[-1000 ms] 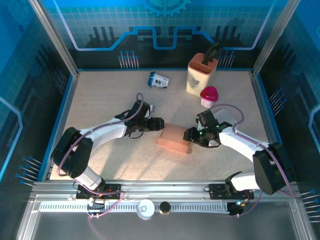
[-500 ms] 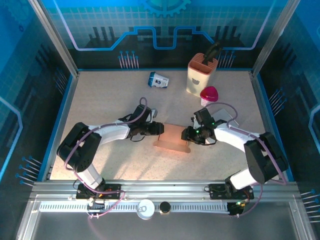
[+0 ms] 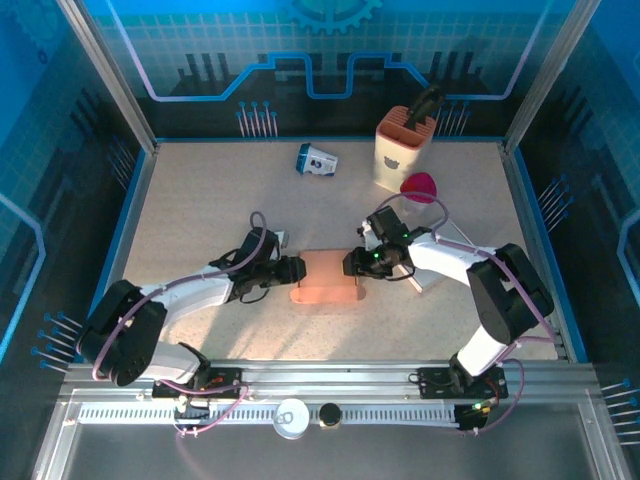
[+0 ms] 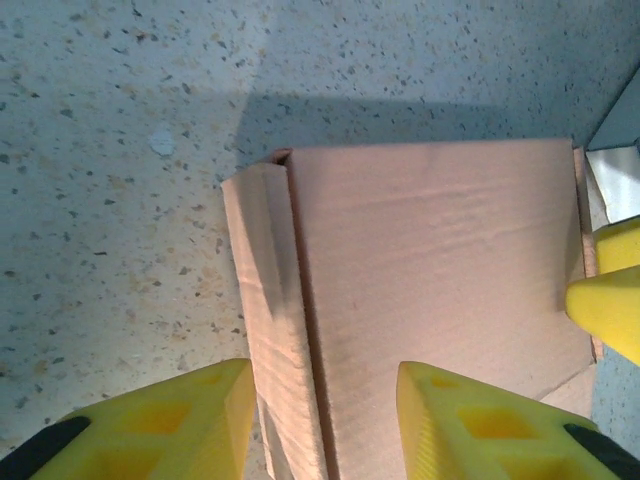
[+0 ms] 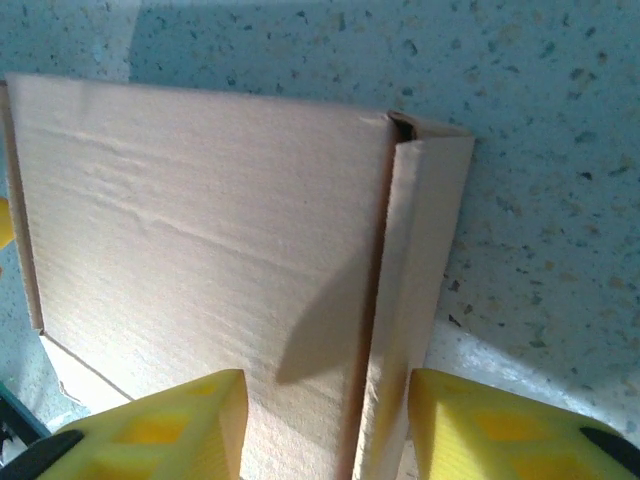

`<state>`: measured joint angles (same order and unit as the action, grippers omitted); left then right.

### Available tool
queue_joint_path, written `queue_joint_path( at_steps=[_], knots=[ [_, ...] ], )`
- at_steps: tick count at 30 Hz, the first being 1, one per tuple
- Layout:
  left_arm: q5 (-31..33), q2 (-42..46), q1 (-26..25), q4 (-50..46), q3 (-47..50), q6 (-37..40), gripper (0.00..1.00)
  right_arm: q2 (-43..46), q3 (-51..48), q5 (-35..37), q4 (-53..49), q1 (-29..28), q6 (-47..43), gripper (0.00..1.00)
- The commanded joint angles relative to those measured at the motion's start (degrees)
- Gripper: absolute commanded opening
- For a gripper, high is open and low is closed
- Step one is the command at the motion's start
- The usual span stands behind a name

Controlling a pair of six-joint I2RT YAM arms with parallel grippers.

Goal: Fold the paper box

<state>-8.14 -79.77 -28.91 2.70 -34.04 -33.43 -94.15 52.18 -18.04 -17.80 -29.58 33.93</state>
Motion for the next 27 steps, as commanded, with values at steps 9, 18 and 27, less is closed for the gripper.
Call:
queue_joint_path(
  at_steps=[9,18,27],
  knots=[
    [-7.1,-3.8,2.5,5.6,-0.8,-1.1,0.36,-2.6,-1.1,-7.2,4.7,3.2,-3.2,0.68],
    [-8.2,-5.9,2.5,10.2,0.9,-3.5,0.30,-7.6,-0.5,-14.1,8.7,4.3,-3.4,0.73],
    [-8.5,-7.6,4.8,16.7,6.2,-5.8,0.25,-5.9,-4.4,-20.7,15.9,4.4,0.3,0.76]
  ],
)
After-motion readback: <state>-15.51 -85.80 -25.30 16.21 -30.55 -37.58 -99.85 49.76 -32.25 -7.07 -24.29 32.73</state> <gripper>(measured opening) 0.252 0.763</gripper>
